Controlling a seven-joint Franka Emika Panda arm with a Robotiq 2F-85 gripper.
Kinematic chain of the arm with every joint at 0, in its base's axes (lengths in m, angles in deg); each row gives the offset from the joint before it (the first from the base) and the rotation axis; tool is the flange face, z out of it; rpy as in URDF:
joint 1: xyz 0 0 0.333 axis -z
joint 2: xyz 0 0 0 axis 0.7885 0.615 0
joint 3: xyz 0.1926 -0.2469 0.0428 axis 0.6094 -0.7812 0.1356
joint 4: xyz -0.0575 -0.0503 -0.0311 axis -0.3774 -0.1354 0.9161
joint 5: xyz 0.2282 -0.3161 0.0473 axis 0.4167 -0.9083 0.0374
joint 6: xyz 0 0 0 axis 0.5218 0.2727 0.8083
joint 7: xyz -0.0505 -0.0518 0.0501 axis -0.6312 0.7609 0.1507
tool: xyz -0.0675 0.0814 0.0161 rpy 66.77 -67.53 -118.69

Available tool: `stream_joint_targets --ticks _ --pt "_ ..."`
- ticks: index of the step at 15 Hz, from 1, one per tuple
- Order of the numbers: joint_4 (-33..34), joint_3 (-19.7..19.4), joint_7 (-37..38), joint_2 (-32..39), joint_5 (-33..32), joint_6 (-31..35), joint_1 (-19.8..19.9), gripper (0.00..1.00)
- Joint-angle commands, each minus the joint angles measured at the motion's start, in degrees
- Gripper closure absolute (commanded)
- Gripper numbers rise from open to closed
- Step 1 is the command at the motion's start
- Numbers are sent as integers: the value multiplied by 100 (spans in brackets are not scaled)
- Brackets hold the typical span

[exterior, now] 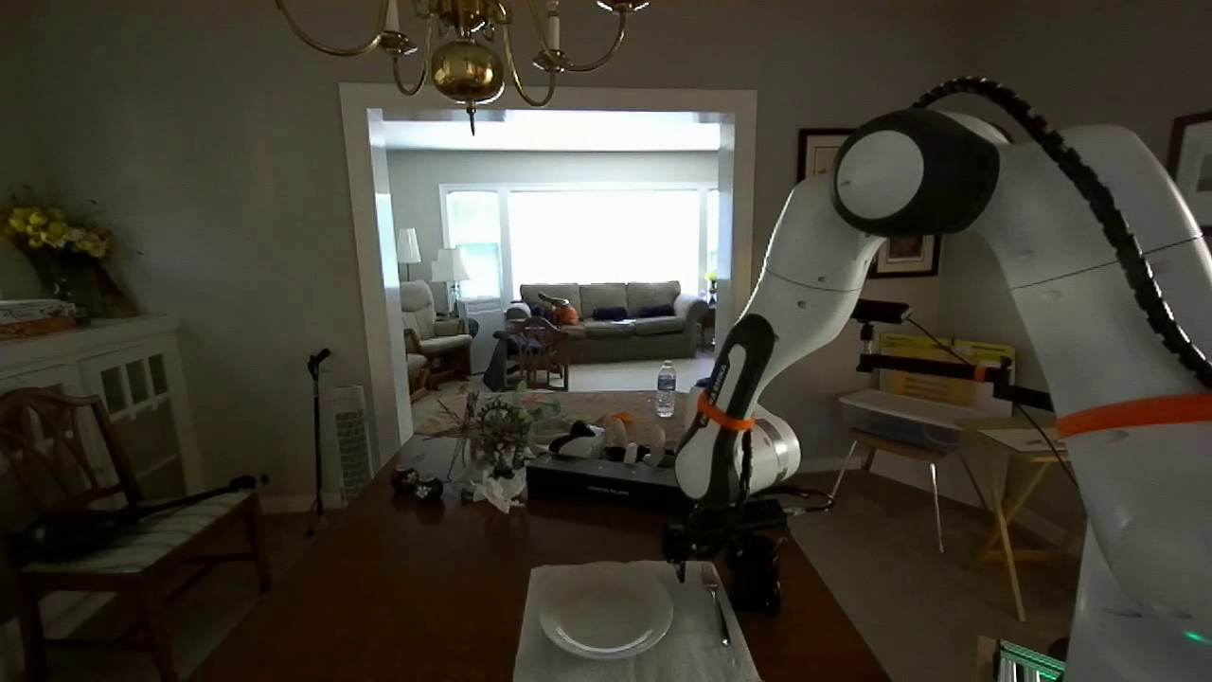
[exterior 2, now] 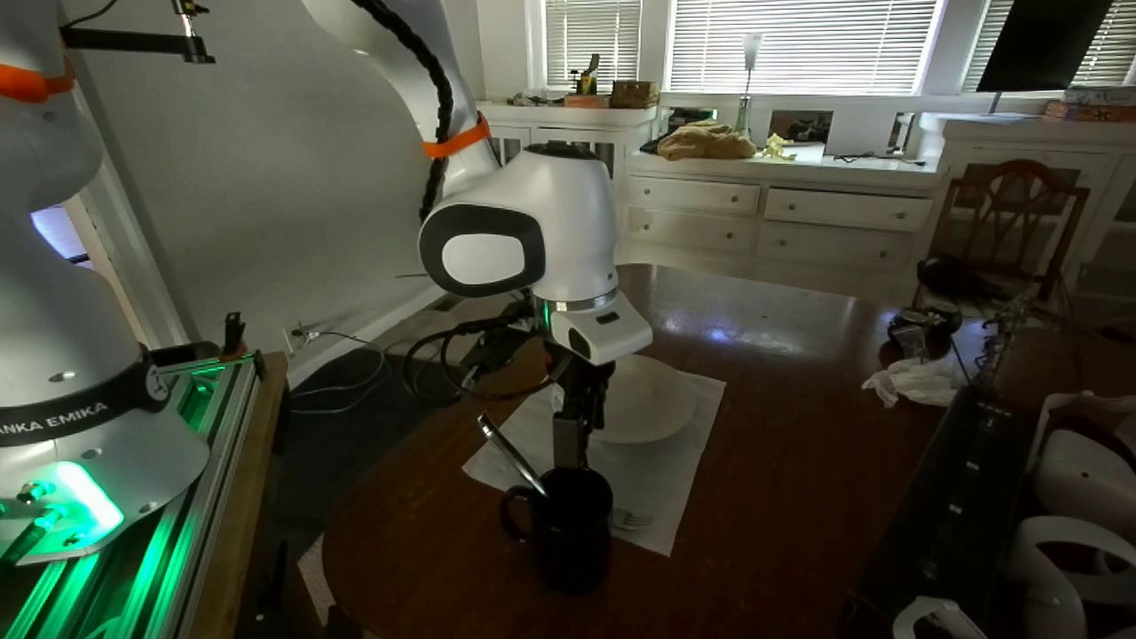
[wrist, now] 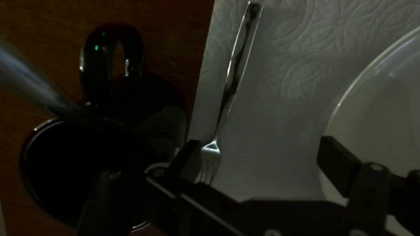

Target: Pick up the fork from the table and put it on the plate

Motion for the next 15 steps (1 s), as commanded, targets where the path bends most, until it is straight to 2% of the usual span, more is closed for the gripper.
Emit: stream_joint_targets --ticks 1,3,4,5,6,7,9,11,13,15 --pt "-28 -151 91 124 87 148 -216 11" --pt "-36 -298 177 107 -15 112 -373 15" --pt "-36 -423 246 115 -98 130 -489 13" --pt "-56 -699 429 124 -285 177 -749 12" --pt "-49 -854 539 116 -381 164 -908 6" --pt "-56 -1237 810 98 -663 204 -1273 2" --pt "-20 -1758 1157 88 -1064 63 -1789 0" --pt "22 -2104 1432 132 -1321 -31 -2191 1" --pt "45 -2271 1637 178 -1443 -205 -2475 7" --pt "64 -2235 1787 215 -1451 -470 -2604 9"
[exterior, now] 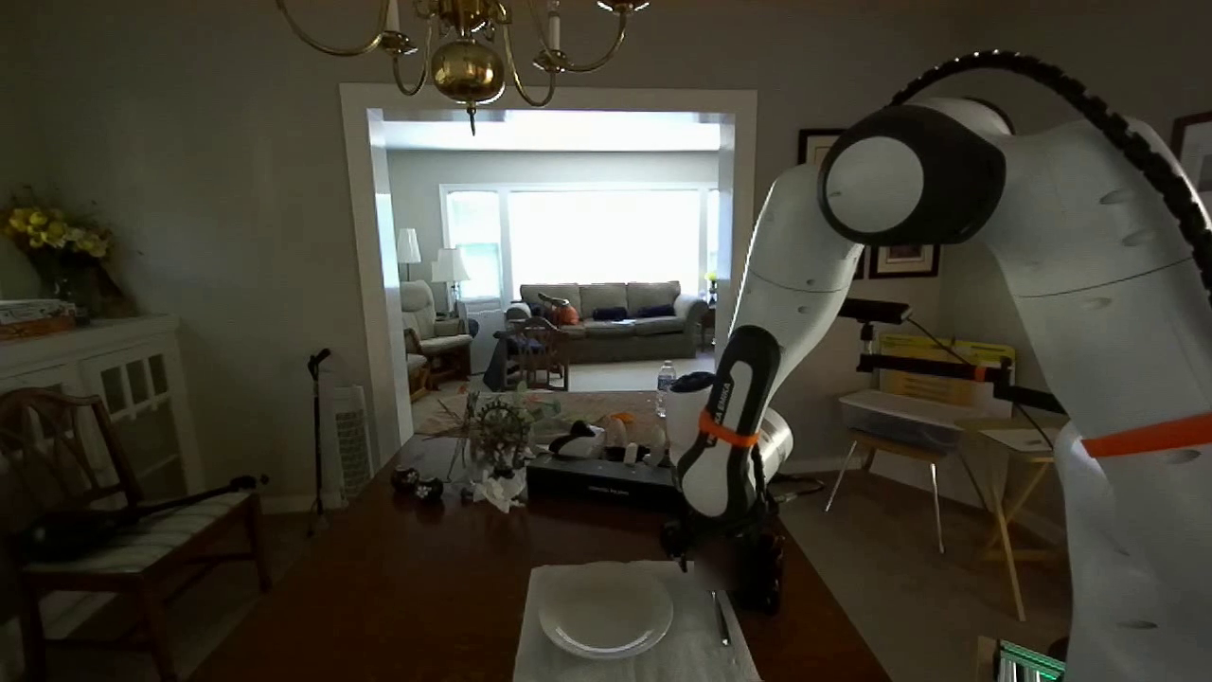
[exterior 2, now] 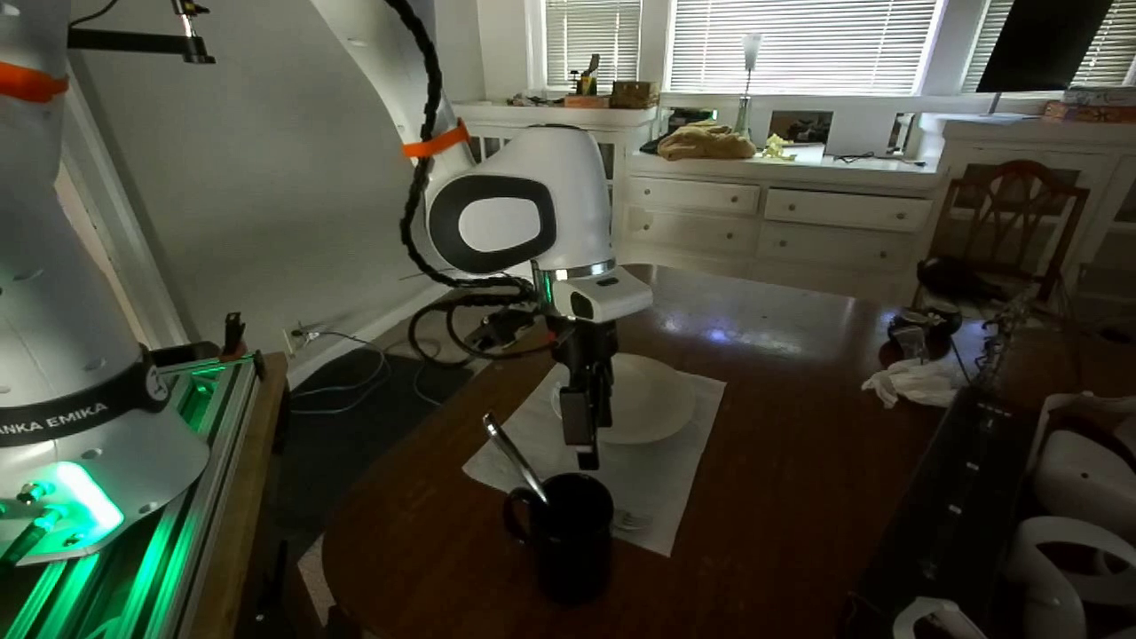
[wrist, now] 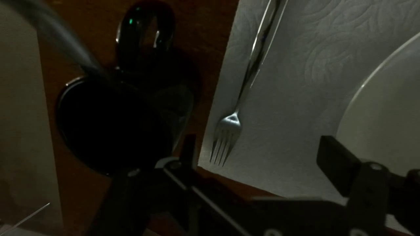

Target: Pick up the fork from the table and put it on the plate

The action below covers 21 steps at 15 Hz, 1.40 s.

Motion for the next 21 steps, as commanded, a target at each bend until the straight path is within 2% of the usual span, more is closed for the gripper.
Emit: stream_joint_targets --ticks 1,5,9,10,12,16,17,20,21 --pt "76 33 400 150 -135 -437 -239 13" --pt "141 267 651 216 -133 -690 -150 15" --pt "160 377 788 247 -97 -767 41 28" --pt "158 409 798 253 -78 -784 104 34" --pt "150 464 776 297 -46 -745 243 35" --pt "152 567 752 450 19 -434 463 25" --pt "163 590 748 491 26 -395 490 31" --pt "193 600 756 606 23 -319 481 37" --pt "192 599 763 628 16 -287 454 36"
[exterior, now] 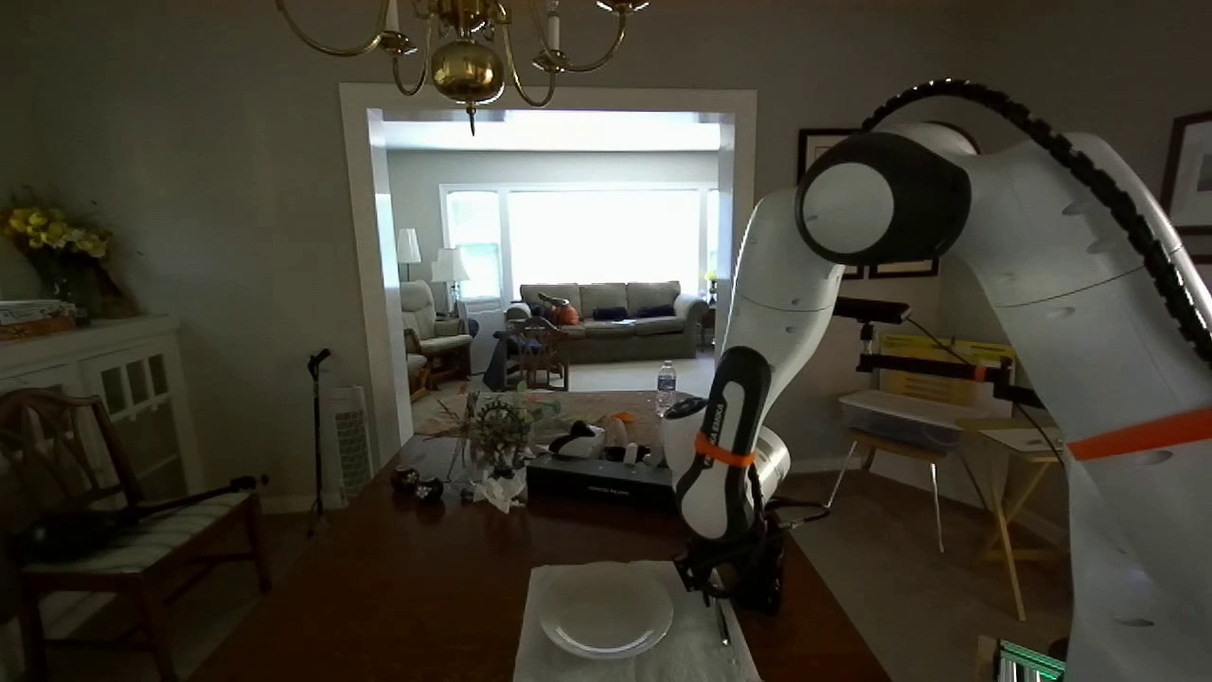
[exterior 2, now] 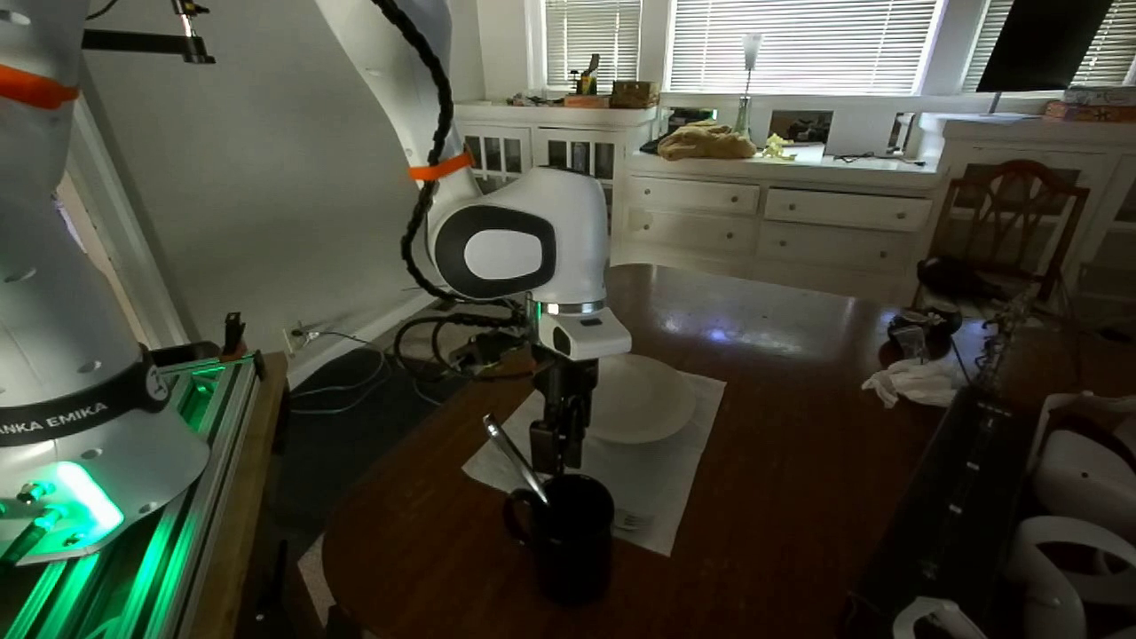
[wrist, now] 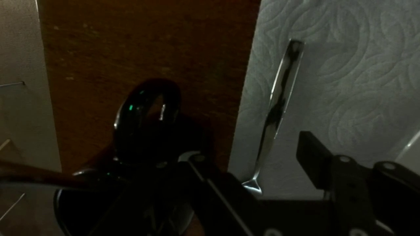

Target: Pick up the fork from the table and put it on the plate

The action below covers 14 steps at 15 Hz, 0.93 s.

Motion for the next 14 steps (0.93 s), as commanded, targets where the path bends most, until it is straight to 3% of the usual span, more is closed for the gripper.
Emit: stream_joint_targets --ticks 1,2,8,14 --pt "79 71 118 244 27 228 3 41" --pt "85 79 111 282 40 286 -7 38" --pt "109 105 4 492 160 659 -31 43" --pt "104 166 -190 670 424 1150 -36 36"
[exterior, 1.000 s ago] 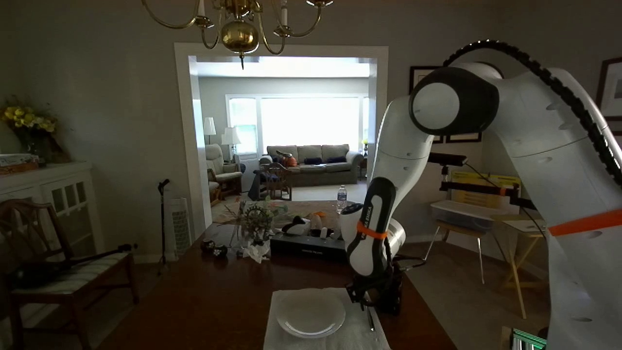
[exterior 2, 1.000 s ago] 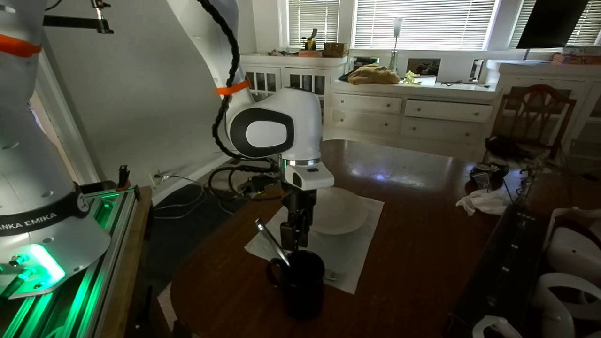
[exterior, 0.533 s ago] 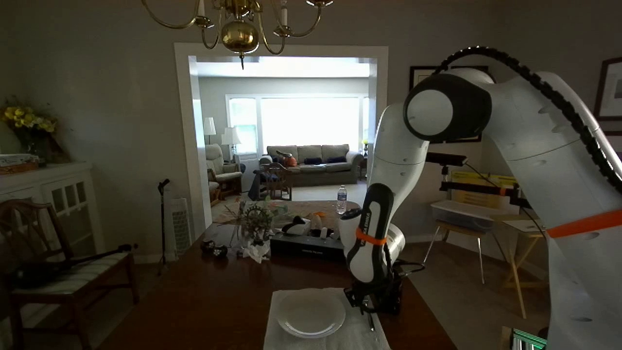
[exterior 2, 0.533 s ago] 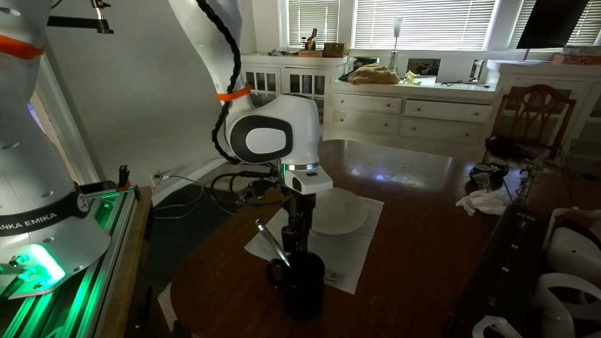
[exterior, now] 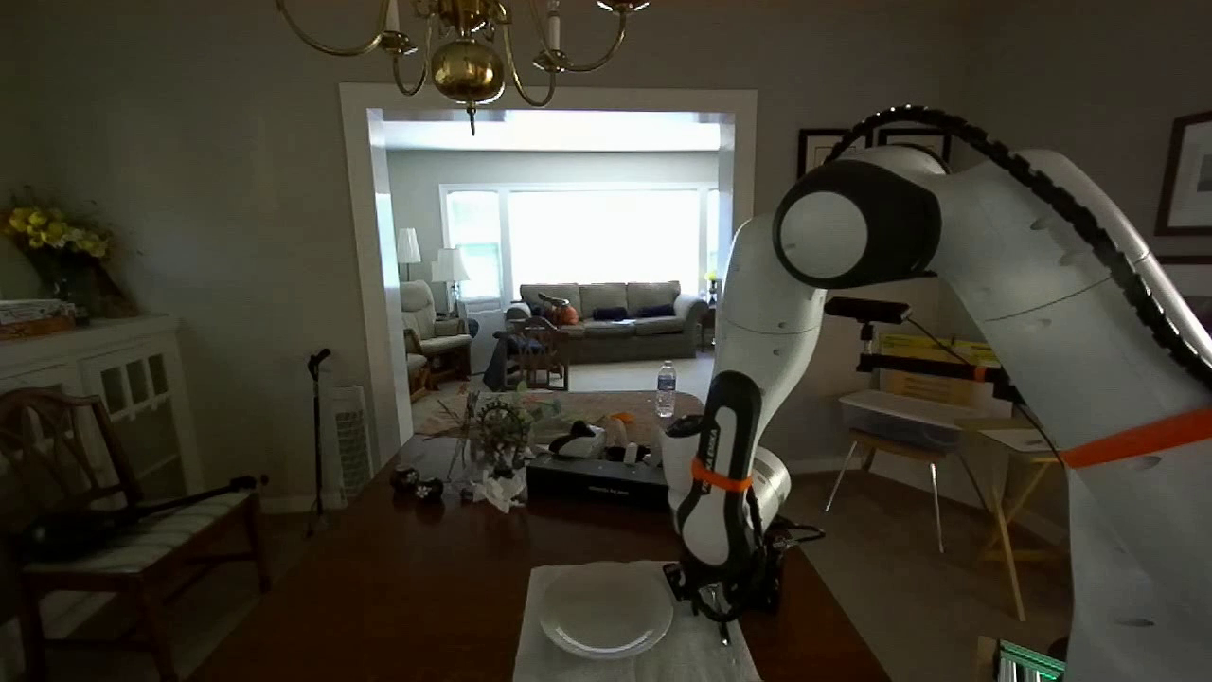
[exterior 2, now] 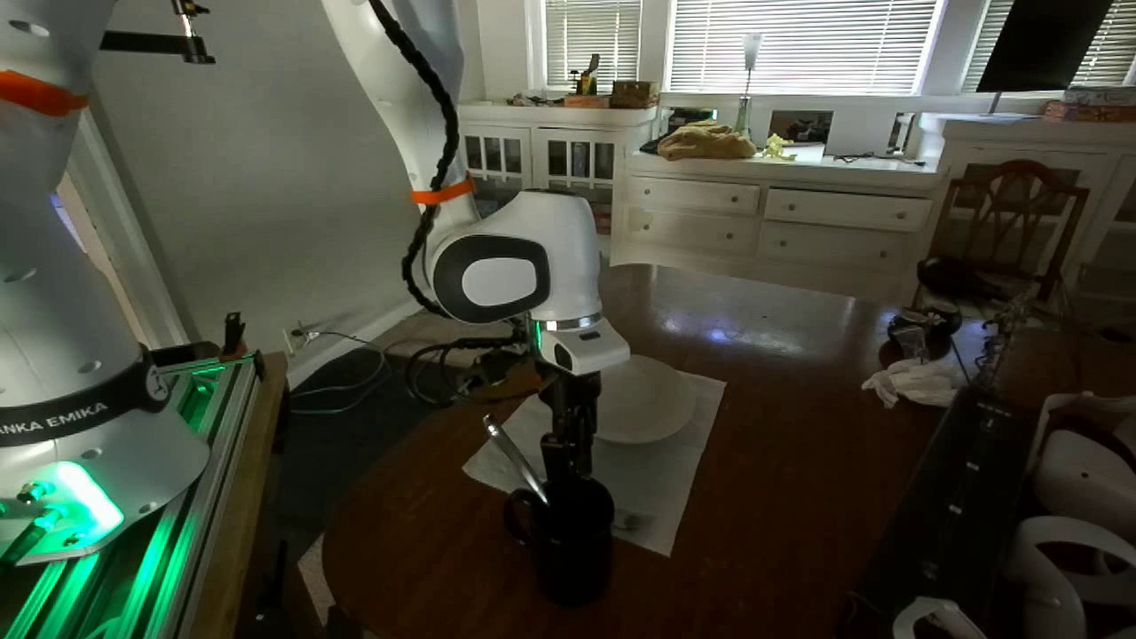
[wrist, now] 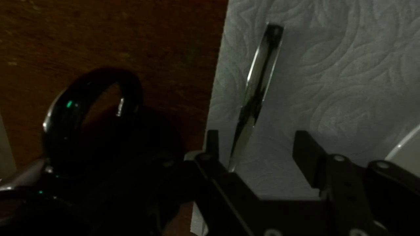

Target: Pick up the fork from the table and put it on the plate

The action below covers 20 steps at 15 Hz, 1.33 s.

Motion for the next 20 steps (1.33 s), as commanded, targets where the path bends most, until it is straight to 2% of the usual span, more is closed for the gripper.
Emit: stream_joint_targets --ticks 1,5,7,8,10,11,13,14,16,17,18,20 --pt "62 45 -181 227 339 260 -29 35" --pt "72 54 -297 281 613 249 -19 39" --pt "66 104 -373 252 759 226 33 50" --pt "70 110 -392 248 815 223 31 71" --pt "66 105 -412 249 894 228 26 74" --pt "71 96 -418 251 916 230 15 79" --pt "64 103 -446 250 953 226 21 79" --pt "66 112 -459 258 968 236 29 74" --pt "50 109 -479 252 984 245 31 75" --pt "50 117 -487 250 993 248 40 81" --pt "54 130 -497 254 1001 258 51 92" --pt "32 136 -525 220 1008 263 58 100"
